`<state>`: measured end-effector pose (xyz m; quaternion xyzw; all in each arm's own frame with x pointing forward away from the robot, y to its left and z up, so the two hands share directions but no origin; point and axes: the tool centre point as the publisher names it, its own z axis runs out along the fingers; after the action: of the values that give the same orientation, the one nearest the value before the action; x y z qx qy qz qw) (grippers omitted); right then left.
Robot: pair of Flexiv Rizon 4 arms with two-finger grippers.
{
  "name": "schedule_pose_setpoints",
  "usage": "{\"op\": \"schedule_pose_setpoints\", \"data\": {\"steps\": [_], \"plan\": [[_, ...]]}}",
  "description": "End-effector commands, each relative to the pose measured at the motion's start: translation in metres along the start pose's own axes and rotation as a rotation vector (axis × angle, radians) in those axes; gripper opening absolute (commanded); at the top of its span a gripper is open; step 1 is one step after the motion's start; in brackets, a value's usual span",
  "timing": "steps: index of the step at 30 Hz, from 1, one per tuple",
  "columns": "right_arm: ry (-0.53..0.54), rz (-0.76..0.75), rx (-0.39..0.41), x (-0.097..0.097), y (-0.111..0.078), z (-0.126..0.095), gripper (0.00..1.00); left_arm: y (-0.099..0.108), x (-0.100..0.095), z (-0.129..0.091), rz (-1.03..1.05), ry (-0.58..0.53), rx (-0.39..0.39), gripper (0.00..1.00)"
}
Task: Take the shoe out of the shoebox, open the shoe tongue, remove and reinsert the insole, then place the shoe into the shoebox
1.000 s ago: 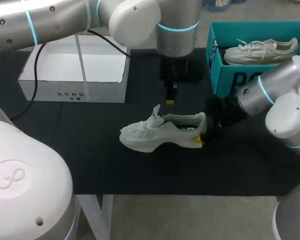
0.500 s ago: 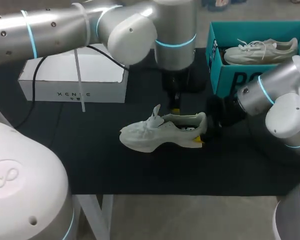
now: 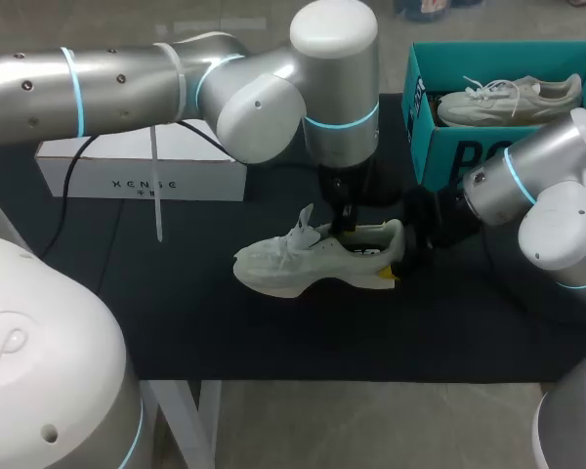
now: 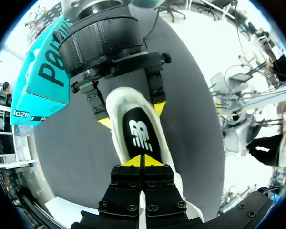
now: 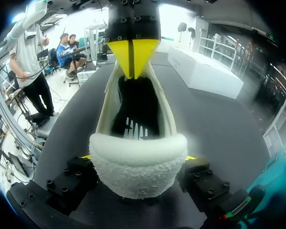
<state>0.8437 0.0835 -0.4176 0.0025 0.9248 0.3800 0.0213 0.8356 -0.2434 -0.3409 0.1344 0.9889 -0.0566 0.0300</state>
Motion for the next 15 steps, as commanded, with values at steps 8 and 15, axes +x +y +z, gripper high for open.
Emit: {"op": "schedule_pose_setpoints", "data": {"steps": [8, 15], "plan": [[-0.001, 0.000, 0.002, -0.001, 0.001, 0.001, 0.00, -0.002, 0.001, 0.033, -0.018, 0.039, -0.016, 0.00], [-0.001, 0.000, 0.002, -0.001, 0.001, 0.001, 0.00, 0.006, 0.022, 0.034, -0.041, 0.063, -0.032, 0.00]]}}
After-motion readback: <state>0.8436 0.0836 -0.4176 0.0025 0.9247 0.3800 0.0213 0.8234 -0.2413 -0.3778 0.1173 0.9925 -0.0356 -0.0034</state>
